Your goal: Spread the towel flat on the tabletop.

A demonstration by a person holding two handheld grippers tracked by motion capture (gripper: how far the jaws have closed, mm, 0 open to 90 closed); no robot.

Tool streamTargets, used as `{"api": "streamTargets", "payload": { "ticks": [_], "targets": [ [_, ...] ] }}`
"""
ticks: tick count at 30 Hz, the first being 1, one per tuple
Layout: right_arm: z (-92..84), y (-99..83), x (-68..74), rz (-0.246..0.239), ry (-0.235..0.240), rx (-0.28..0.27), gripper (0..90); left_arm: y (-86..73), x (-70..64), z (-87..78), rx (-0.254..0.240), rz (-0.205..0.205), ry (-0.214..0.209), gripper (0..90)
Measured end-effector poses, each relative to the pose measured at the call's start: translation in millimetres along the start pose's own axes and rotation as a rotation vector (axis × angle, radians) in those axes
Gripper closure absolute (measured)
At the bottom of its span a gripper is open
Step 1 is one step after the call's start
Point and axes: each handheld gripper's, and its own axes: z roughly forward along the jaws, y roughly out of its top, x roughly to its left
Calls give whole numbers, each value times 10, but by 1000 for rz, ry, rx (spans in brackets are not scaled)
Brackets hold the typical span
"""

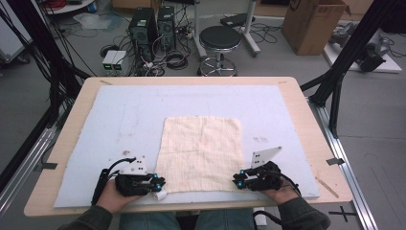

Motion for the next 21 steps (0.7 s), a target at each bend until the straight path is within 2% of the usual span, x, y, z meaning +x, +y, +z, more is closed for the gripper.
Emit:
{"api": "streamTargets", "payload": {
  "ticks": [7,10,16,21],
  "targets": [
    [-14,44,-70,31,-29,-44,640,16,60,-51,-43,-34,45,657],
    [-20,82,-130,52,-56,-75,552,34,102,-73,-70,-56,64,609],
    [-16,138,-216,84,-89,-100,470,50,144,-87,-84,-71,81,576],
    [-8,180,-250,89,-113,-115,400,64,175,-88,-90,-86,102,525]
  ]
}}
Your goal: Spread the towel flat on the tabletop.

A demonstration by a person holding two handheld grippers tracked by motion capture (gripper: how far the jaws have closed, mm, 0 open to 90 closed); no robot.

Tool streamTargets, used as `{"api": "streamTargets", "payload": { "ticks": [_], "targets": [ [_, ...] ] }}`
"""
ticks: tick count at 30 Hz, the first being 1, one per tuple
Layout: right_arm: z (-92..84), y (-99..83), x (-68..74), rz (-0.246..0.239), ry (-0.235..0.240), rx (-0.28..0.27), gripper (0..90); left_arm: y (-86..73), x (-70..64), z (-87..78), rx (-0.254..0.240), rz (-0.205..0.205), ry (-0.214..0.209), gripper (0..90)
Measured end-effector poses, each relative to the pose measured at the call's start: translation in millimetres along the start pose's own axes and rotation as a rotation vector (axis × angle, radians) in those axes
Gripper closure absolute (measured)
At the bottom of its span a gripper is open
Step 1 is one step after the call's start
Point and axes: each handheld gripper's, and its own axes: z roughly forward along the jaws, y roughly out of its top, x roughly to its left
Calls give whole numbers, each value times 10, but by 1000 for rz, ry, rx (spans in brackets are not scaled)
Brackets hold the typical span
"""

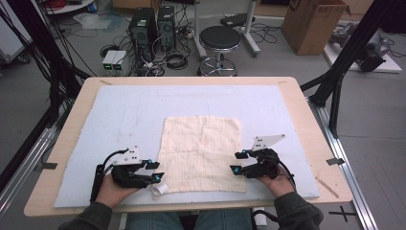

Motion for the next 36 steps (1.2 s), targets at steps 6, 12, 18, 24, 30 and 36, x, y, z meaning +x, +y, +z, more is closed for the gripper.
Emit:
{"api": "streamTargets", "payload": {
  "ticks": [6,12,18,24,30,36],
  "targets": [
    [-4,32,-46,16,-20,-17,300,43,23,11,-15,-14,29,454],
    [-1,79,-106,34,-37,-28,266,60,41,16,-19,-18,49,412],
    [15,145,-113,19,-48,-38,256,60,64,22,-16,-19,65,392],
    [5,207,-159,23,-56,-65,249,60,63,18,-15,-18,70,389],
    [-17,269,-190,19,-62,-90,249,67,65,19,-13,-14,75,388],
    [9,279,-190,12,-62,-87,250,66,68,22,-8,-13,77,385]
  ]
}}
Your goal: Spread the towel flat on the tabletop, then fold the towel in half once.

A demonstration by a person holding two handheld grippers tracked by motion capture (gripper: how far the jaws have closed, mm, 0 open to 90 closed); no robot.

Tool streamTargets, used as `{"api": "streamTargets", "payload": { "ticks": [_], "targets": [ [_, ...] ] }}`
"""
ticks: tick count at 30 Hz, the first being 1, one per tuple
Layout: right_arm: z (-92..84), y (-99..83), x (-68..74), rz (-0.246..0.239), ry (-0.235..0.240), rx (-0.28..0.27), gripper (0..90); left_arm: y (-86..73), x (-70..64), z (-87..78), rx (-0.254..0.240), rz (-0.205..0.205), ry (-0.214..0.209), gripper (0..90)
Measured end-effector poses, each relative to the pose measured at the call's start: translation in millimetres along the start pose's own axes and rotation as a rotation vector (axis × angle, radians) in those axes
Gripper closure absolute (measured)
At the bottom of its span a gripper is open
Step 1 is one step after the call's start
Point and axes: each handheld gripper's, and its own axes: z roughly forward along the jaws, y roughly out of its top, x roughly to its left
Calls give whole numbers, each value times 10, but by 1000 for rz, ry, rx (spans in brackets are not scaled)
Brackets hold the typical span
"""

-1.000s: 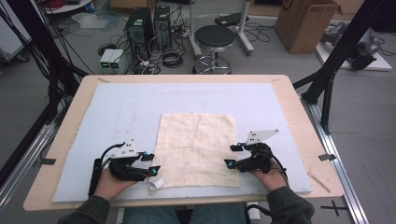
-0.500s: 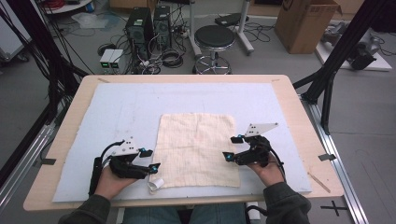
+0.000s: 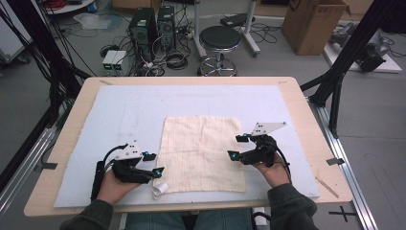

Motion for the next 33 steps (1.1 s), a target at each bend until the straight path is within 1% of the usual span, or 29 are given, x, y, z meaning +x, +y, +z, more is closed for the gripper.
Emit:
{"api": "streamTargets", "payload": {
  "ticks": [5,10,12,15,17,18,19,21,24,27,29,31,33],
  "targets": [
    [27,3,12,-7,11,8,255,1,1,0,4,4,0,384],
    [45,2,21,-14,11,19,255,7,20,0,7,0,3,381],
    [44,-1,10,-7,12,26,255,9,30,8,13,-9,4,382],
    [46,0,0,-5,12,26,257,24,58,19,20,-10,5,382],
    [53,-1,-23,-5,15,26,259,39,87,27,13,-26,-1,383],
    [56,3,-37,1,10,35,259,49,103,23,13,-28,0,385],
    [59,11,-58,-1,10,40,259,60,118,23,9,-40,0,388],
    [60,33,-96,2,7,43,259,104,160,17,22,-46,6,389],
    [86,102,-177,3,0,48,262,188,232,8,8,-45,17,400],
    [122,183,-246,-2,-14,70,268,283,314,52,16,-48,33,403],
    [143,236,-303,-9,-15,83,270,342,371,84,11,-45,42,420],
    [153,283,-354,-2,-21,92,282,410,433,131,18,-54,49,424],
    [156,318,-414,1,-23,92,289,475,508,172,11,-68,54,430]
  ]
}}
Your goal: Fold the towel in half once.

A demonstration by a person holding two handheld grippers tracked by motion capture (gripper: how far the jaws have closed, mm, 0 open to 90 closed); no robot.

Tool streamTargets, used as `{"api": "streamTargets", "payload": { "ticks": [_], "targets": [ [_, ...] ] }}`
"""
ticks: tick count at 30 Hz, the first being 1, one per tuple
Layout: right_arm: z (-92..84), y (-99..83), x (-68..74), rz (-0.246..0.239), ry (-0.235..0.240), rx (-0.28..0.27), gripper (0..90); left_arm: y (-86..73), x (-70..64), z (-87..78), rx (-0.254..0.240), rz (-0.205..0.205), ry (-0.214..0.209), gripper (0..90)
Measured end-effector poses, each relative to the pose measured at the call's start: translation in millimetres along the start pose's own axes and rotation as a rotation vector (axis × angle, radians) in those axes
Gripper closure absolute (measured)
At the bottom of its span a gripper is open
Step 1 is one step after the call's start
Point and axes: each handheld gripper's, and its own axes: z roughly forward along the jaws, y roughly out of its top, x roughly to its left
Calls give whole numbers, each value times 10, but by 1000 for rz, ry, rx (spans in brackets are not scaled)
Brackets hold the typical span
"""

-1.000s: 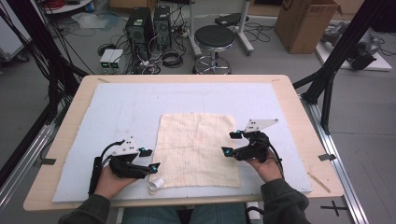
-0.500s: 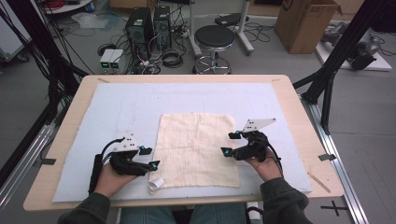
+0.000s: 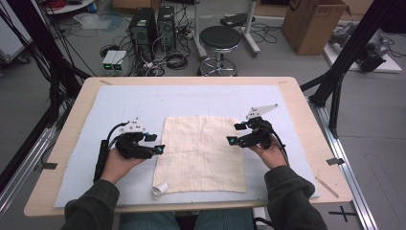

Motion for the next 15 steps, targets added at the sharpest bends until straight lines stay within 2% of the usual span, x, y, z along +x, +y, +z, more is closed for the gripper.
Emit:
{"api": "streamTargets", "payload": {
  "ticks": [2,5,6,8,10,12,15],
  "targets": [
    [-17,68,-111,18,-21,4,308,63,76,44,-2,-23,8,441],
    [-40,111,-177,35,-26,-2,319,136,198,90,-23,-55,33,457],
    [-51,139,-211,35,-36,-3,328,167,240,107,-13,-60,34,478],
    [-77,204,-268,39,-46,-11,346,240,308,136,6,-67,61,482],
    [-91,261,-324,46,-56,-25,358,305,362,151,-11,-71,88,491],
    [-83,298,-380,58,-62,-21,370,361,407,185,-6,-75,104,505],
    [-40,299,-486,80,-71,-20,391,395,467,259,-8,-84,116,509]
  ]
}}
